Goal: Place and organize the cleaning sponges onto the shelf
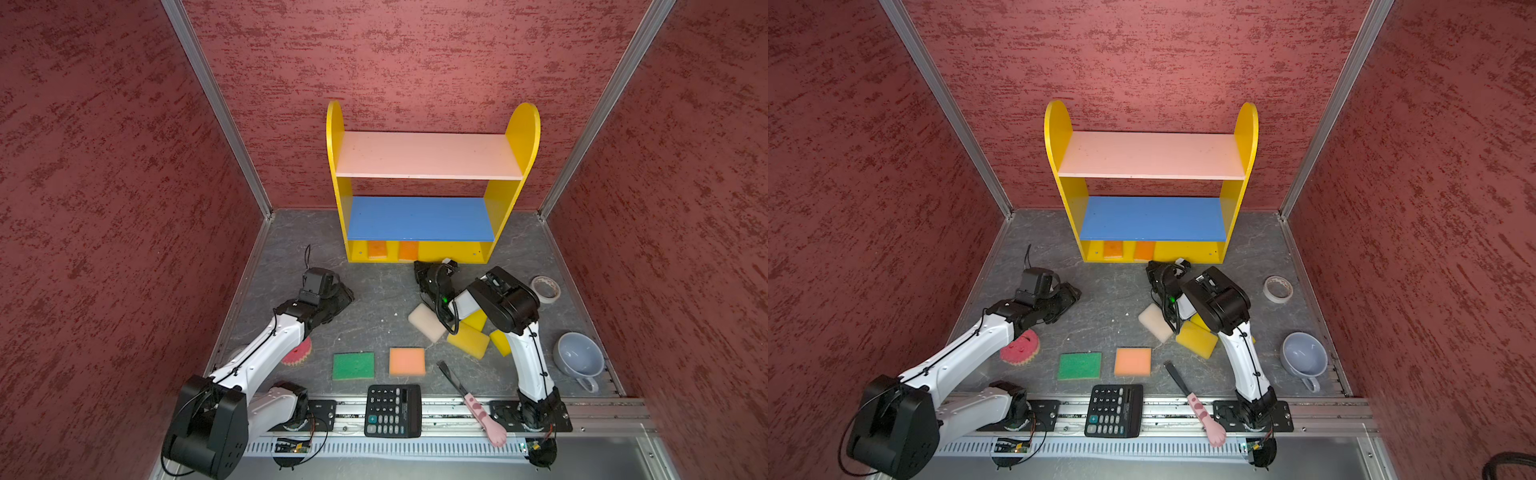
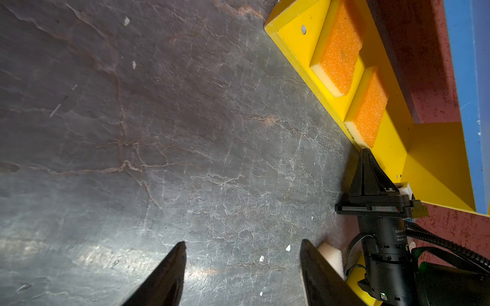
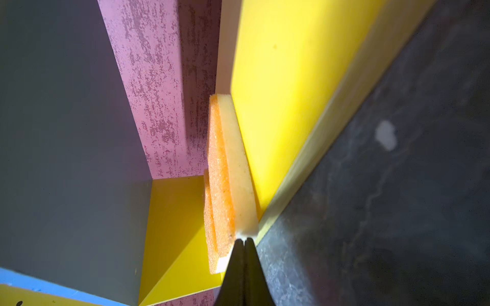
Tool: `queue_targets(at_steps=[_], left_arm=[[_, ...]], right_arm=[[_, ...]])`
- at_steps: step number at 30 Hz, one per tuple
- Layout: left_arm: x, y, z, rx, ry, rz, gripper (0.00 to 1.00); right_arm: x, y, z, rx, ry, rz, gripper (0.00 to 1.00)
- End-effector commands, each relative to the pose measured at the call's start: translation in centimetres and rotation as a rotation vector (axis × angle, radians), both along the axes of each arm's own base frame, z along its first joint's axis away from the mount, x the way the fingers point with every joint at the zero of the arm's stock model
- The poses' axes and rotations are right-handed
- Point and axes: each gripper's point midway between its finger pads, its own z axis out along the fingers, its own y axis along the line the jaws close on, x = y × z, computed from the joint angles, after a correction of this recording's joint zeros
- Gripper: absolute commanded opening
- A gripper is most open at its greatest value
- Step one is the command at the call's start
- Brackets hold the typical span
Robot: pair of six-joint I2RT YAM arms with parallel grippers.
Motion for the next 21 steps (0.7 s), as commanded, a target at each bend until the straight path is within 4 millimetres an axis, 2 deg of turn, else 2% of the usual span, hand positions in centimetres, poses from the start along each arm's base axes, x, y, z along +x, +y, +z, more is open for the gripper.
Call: queue_targets(at_steps=[1, 7, 17, 21], left_arm=[[-0.1, 0.3, 0.3, 0.005, -0.015, -0.006, 0.68], [0.0, 0.3, 0.1, 0.009, -0.009, -0.008, 0.69], [0.4, 0.1, 0.1, 0.003, -0.007, -0.014, 0.69], [0.6, 0.1, 0.5, 0.008, -0.014, -0.019, 0.69]], right_arm=[[-0.3, -0.3, -4.1, 0.018, 0.116, -0.01, 0.0], [0.3, -0.9, -4.8, 0.02, 0.128, -0.033, 0.0], [0.5, -0.8, -4.8, 0.009, 0.129, -0.019, 0.0], [0.1, -0.2, -3.4, -0.04, 0.094, 0.031, 0.0]])
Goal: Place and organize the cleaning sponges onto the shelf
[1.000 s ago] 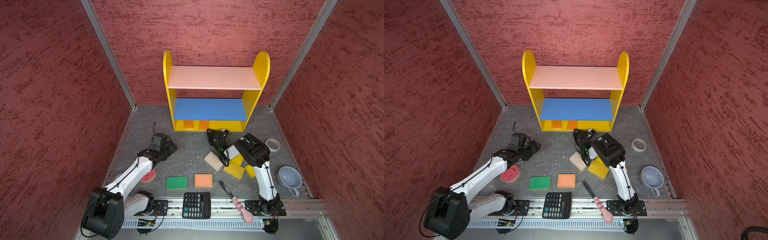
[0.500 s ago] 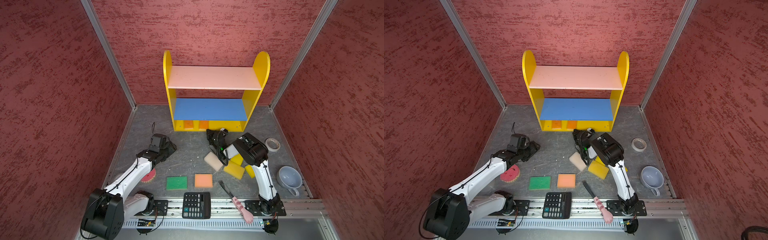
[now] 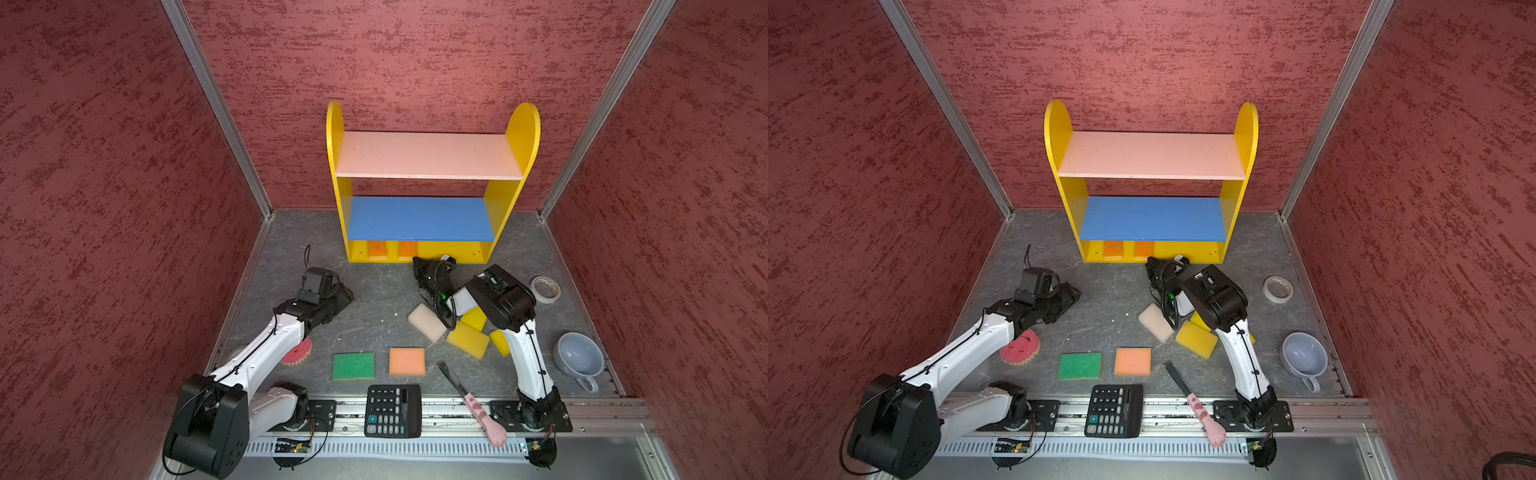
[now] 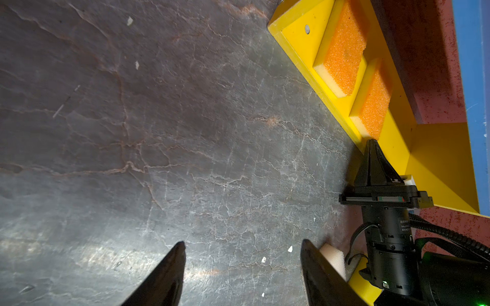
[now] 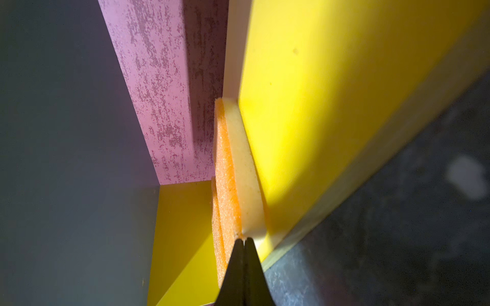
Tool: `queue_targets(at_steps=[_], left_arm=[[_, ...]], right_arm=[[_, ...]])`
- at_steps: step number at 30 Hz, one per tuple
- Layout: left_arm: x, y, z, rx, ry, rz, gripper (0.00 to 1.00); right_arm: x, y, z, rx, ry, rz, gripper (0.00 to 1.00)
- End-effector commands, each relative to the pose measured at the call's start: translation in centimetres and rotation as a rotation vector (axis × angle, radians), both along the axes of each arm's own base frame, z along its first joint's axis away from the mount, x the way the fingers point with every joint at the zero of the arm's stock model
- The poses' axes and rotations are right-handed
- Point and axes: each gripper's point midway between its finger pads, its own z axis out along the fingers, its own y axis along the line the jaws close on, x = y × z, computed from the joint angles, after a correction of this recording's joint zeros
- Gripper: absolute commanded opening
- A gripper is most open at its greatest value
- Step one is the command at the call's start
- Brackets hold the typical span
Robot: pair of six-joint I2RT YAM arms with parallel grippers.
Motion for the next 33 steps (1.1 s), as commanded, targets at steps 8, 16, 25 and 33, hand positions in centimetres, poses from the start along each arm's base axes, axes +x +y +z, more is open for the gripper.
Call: queue_targets(at_steps=[8, 16, 25, 33], left_arm=[[0.7, 0.8, 2.1, 0.035, -0.052, -0.013, 0.69], [-0.2, 1.6, 2.0, 0.039, -0.048, -0.003, 0.39], [-0.1, 1.4, 1.3, -0.021, -0.048, 0.004, 0.0], [-0.1, 1.3, 0.5, -0.042, -0.036, -0.003, 0.0]], right_arm=[[-2.9, -0.6, 1.5, -0.23, -0.018, 0.116, 0.0], [-4.4, 0.1, 3.4, -0.254, -0.057, 0.196, 0.0], [-5.0, 5.0, 0.9, -0.223, -0.042, 0.313, 0.0], [-3.7, 9.2, -0.6, -0.164, -0.019, 0.347, 0.0]])
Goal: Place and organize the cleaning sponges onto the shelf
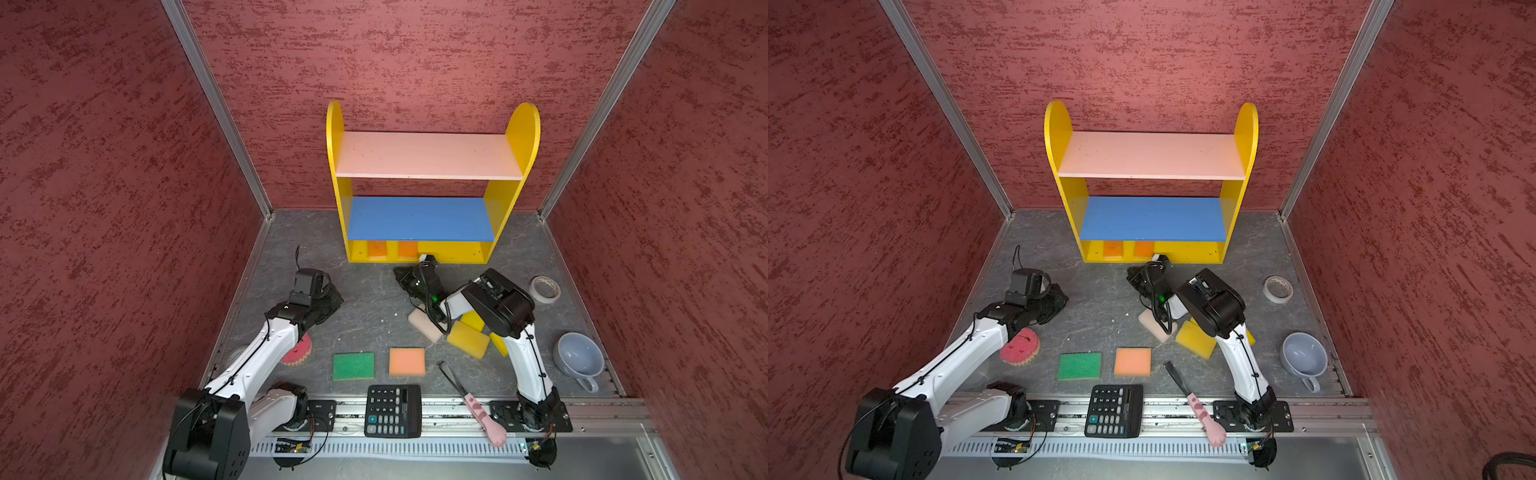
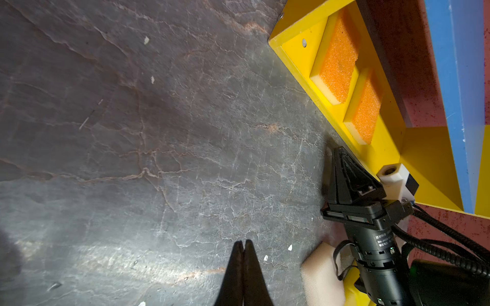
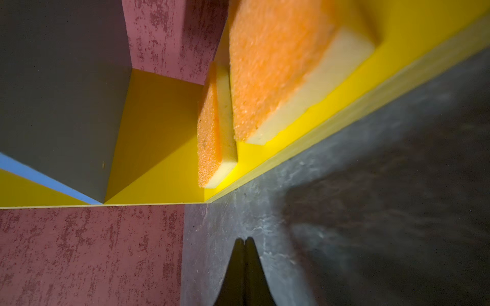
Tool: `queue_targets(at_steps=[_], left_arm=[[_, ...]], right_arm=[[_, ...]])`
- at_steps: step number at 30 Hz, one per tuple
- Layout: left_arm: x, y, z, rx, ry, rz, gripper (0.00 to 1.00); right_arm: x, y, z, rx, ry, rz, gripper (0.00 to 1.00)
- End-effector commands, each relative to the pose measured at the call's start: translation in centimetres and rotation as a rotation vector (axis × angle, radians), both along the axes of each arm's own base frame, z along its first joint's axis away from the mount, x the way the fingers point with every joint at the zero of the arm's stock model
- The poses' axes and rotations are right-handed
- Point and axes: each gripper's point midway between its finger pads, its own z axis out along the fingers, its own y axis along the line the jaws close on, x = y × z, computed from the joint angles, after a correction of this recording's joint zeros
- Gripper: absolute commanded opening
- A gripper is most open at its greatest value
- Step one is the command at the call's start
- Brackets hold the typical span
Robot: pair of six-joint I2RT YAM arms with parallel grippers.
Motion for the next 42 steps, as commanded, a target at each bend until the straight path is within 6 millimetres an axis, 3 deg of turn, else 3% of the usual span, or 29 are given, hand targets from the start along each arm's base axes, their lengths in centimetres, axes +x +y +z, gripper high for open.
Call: queue_targets(at_steps=[1, 11, 23, 32, 36, 38, 42], left_arm=[[0.0, 0.0, -0.5, -0.018, -0.006, -0.003, 0.0], [-0.4, 0.7, -1.5, -0.025, 0.025, 0.005, 0.0], [-0.2, 1.5, -1.9, -0.04, 0.028, 0.011, 0.0], [-0.1, 1.9, -1.9, -0.054, 0.026, 0.017, 0.0], [0.0, 1.8, -1.6, -0.057, 0.024, 0.017, 0.0], [0.0, 1.9, -1.3, -0.056, 0.021, 0.018, 0.04], [0.3, 2.3, -0.4, -0.04, 0.003, 0.019, 0.11]], right_arm=[[0.6, 1.5, -1.0, 0.035, 0.044, -0.006, 0.0], [2.7, 3.8, -4.4, 0.065, 0.141, -0.061, 0.0], [3.7, 6.5, -4.5, 0.047, 0.154, -0.037, 0.0], [3.7, 6.6, -5.2, 0.044, 0.17, -0.042, 0.0], [3.2, 6.5, -4.0, 0.044, 0.143, -0.019, 0.0], [2.7, 6.7, -2.1, 0.05, 0.098, 0.021, 0.0], [1.1, 7.1, 3.9, -0.072, -0.056, 0.161, 0.0]])
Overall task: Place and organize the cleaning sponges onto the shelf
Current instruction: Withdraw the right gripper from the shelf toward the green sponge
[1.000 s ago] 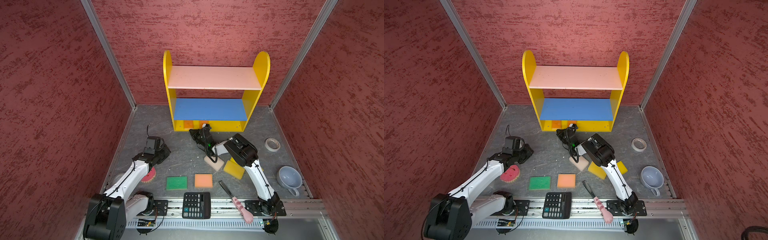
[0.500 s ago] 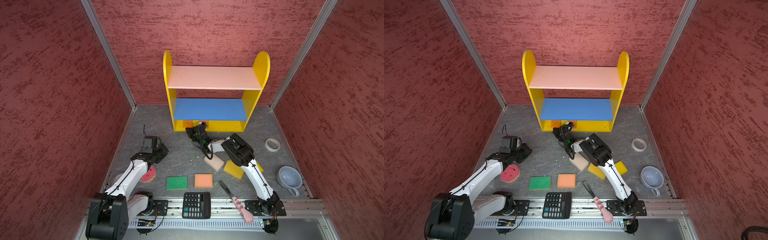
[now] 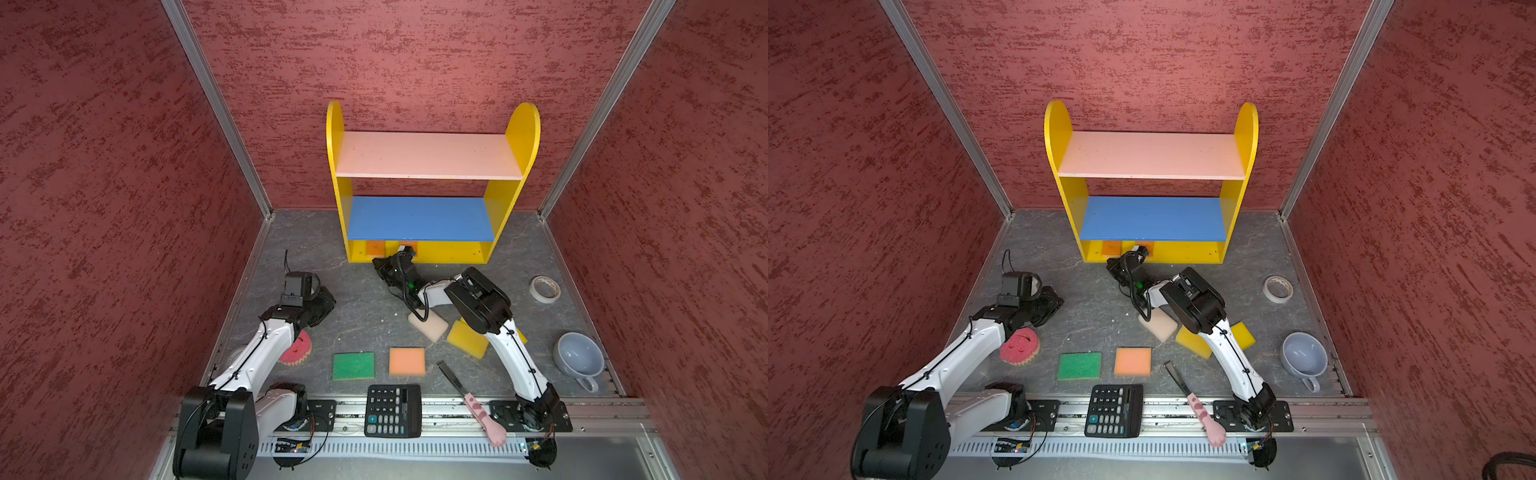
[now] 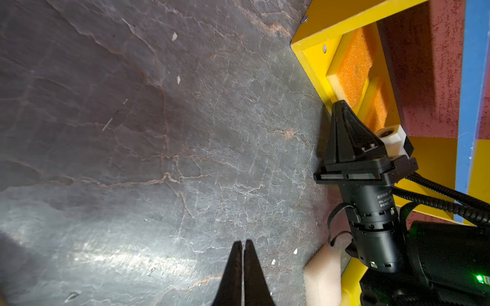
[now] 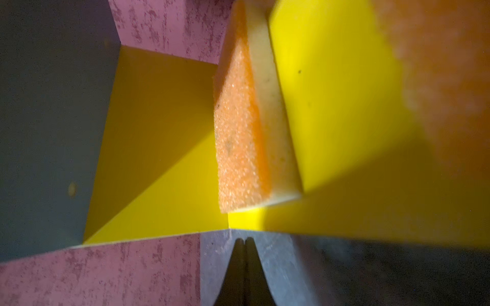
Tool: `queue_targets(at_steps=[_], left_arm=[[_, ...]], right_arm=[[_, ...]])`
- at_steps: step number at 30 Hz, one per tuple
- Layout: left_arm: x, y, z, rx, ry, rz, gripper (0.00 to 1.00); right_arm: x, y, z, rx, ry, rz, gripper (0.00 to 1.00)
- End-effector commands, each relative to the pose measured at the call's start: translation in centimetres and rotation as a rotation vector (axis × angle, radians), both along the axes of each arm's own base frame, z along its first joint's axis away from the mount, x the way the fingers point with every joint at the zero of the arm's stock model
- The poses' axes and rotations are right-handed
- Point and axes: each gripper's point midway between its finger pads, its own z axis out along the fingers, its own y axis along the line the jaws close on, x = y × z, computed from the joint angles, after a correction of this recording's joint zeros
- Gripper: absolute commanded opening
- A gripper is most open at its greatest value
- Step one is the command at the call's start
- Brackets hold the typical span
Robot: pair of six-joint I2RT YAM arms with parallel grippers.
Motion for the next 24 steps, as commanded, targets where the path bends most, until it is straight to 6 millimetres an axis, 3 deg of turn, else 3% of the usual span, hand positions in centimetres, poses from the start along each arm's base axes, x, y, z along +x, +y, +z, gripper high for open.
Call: queue_targets(at_steps=[1, 3, 6, 9, 14, 18, 24], left_arm=[[0.6, 0.4, 1.4, 0.018, -0.035, -0.008, 0.11], [0.8, 0.5, 2.0, 0.015, -0.049, -0.003, 0.14], [0.9, 0.6, 2.8, 0.011, -0.071, 0.0, 0.22], [0.7, 0.7, 3.2, 0.008, -0.069, 0.012, 0.33], [0.3, 0.1, 2.8, -0.013, -0.037, 0.005, 0.45], [0.0, -1.3, 2.7, -0.011, -0.024, -0.032, 0.56], [-0.6, -5.0, 2.5, -0.001, -0.008, -0.127, 0.65]], right_arm=[[-2.0, 0.7, 5.0, -0.109, -0.12, 0.142, 0.0], [-3.2, 1.0, 7.8, -0.179, -0.21, 0.231, 0.0], [-5.4, 0.5, 9.3, -0.238, -0.234, 0.322, 0.02], [-8.2, -0.4, 9.6, -0.286, -0.243, 0.396, 0.06], [-12.6, -2.6, 8.2, -0.414, -0.22, 0.492, 0.11], [-15.0, -6.0, 8.9, -0.537, -0.246, 0.48, 0.15], [-16.2, -12.7, 11.2, -0.765, -0.257, 0.333, 0.25]])
